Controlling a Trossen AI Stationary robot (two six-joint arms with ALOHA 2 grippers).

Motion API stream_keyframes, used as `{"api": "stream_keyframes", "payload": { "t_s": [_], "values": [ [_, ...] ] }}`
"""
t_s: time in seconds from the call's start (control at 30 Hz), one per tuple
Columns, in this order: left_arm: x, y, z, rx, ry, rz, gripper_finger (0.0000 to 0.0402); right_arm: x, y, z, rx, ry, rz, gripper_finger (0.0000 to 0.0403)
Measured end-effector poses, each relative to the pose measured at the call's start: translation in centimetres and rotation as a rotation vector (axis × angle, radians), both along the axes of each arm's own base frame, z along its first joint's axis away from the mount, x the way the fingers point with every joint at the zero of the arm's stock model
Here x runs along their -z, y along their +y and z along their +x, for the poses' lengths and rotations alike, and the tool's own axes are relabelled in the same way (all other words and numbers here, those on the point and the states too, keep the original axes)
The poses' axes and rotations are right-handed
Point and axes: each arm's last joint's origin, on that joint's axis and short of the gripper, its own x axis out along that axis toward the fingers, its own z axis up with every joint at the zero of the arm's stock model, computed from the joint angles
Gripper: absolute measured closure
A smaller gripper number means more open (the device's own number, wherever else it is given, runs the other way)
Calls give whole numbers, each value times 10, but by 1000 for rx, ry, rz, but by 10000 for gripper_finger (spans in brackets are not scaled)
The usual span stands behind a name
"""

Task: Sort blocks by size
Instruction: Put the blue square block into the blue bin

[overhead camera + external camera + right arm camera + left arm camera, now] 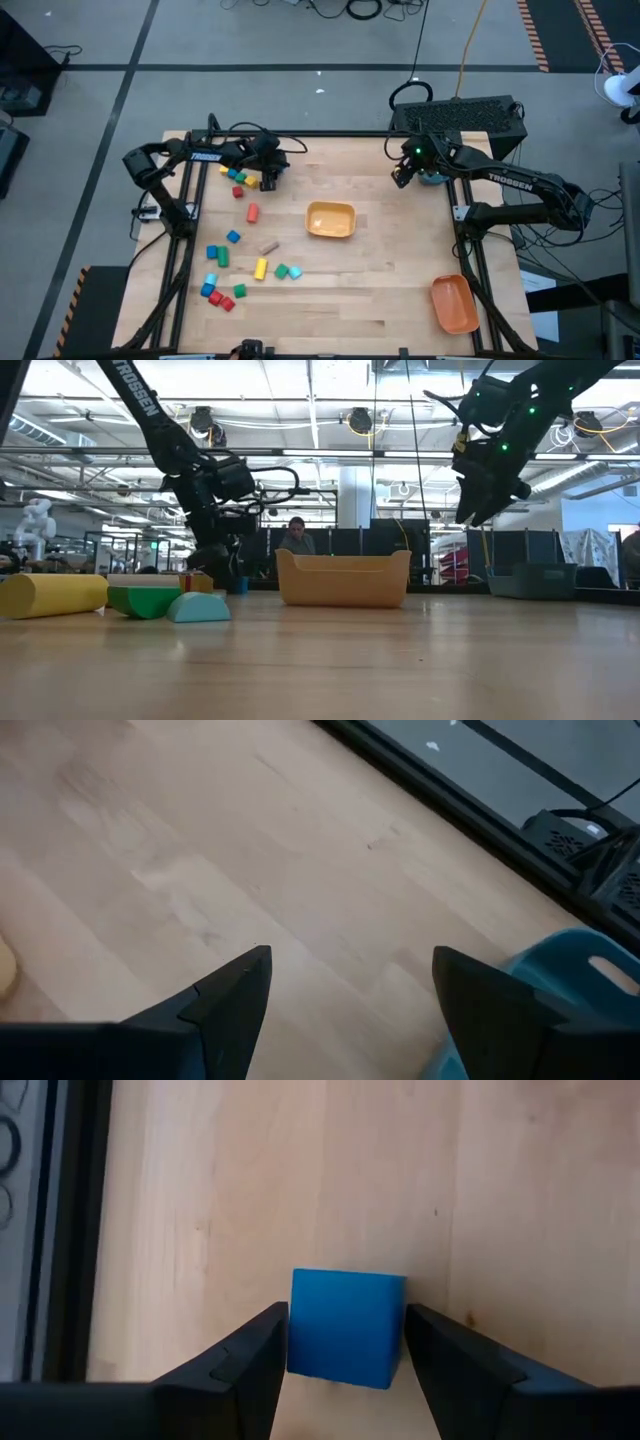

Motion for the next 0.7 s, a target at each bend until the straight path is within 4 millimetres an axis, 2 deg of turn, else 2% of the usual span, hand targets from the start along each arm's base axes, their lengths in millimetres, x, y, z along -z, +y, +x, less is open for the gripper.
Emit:
{"api": "stream_keyframes", "payload": {
  "t_s": [0.13, 0.27, 0.47, 0.7],
  "values": [
    [0, -1, 0, -56, -23, -38, 220, 2, 7, 13, -62, -95, -39, 140],
    [0, -3, 1, -92, -78, -116, 265, 9, 19, 30, -226, -201, -72, 140],
    [-4, -3, 5, -206, -106, -187, 267, 15, 39, 51, -415, -264, -161, 140],
    [-31, -17, 24, -136, -190, -149, 267, 25, 55, 79, -560, -299, -235, 140]
  ]
}}
